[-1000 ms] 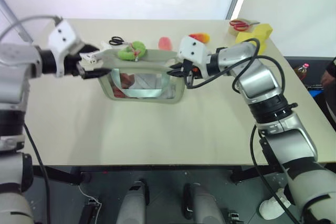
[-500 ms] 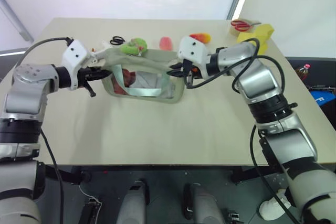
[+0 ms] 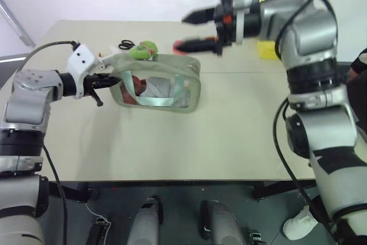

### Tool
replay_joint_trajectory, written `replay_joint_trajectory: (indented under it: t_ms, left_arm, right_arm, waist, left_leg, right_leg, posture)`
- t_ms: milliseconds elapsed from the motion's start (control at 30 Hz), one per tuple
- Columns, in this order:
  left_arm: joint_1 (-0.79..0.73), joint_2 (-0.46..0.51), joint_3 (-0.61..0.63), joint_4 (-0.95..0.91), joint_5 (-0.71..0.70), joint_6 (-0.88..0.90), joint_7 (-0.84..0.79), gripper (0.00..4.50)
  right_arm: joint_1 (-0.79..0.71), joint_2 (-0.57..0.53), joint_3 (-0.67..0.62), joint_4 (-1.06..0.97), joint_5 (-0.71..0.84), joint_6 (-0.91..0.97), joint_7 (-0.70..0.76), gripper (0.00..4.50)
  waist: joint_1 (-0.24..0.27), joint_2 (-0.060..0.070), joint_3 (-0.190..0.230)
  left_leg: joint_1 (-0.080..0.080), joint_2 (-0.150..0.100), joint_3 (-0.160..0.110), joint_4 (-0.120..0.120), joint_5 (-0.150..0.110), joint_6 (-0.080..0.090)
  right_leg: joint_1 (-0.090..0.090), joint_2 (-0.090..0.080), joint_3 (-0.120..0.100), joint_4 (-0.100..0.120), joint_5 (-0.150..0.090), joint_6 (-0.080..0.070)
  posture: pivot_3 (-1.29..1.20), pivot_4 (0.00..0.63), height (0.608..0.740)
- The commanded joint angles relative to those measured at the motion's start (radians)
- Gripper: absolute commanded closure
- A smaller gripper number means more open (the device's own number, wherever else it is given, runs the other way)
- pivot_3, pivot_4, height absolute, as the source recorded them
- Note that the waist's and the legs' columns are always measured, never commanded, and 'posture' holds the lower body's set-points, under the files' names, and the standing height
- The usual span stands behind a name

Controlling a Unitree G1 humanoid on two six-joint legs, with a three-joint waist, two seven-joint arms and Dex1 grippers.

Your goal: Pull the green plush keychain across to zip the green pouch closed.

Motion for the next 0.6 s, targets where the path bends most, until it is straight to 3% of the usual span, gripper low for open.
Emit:
replay_joint_trajectory:
  t_ms: [33,333,600]
  left_arm:
    - [-0.026,0.009,0.005,-0.016,0.006,-0.021,-0.006,4.50]
    - [-0.004,0.002,0.006,-0.051,0.001,-0.010,-0.008,4.50]
    - [0.014,0.004,0.014,-0.075,-0.004,0.002,-0.004,4.50]
  right_arm:
    - [-0.069,0.122,-0.055,0.202,0.004,-0.039,-0.160,0.07]
    - [-0.128,0.281,-0.073,0.555,-0.070,-0.226,-0.323,0.07]
    - [-0.134,0.322,-0.075,0.619,-0.096,-0.272,-0.326,0.07]
  waist:
    - [-0.002,0.000,0.000]
    - [0.002,0.000,0.000]
    - [-0.002,0.000,0.000]
  left_leg:
    - [0.000,0.000,0.000,0.000,0.000,0.000]
    - [-0.002,0.000,0.000,0.000,0.002,0.002]
    - [-0.001,0.000,0.000,-0.001,0.002,0.002]
  right_leg:
    - [0.000,0.000,0.000,0.000,0.000,0.000]
    - [0.000,0.000,0.000,-0.002,0.002,0.004]
    - [0.000,0.000,0.000,0.000,0.002,0.004]
  posture:
    - [0.00,0.150,0.740]
    - [0.00,0.150,0.740]
    - [0.00,0.150,0.740]
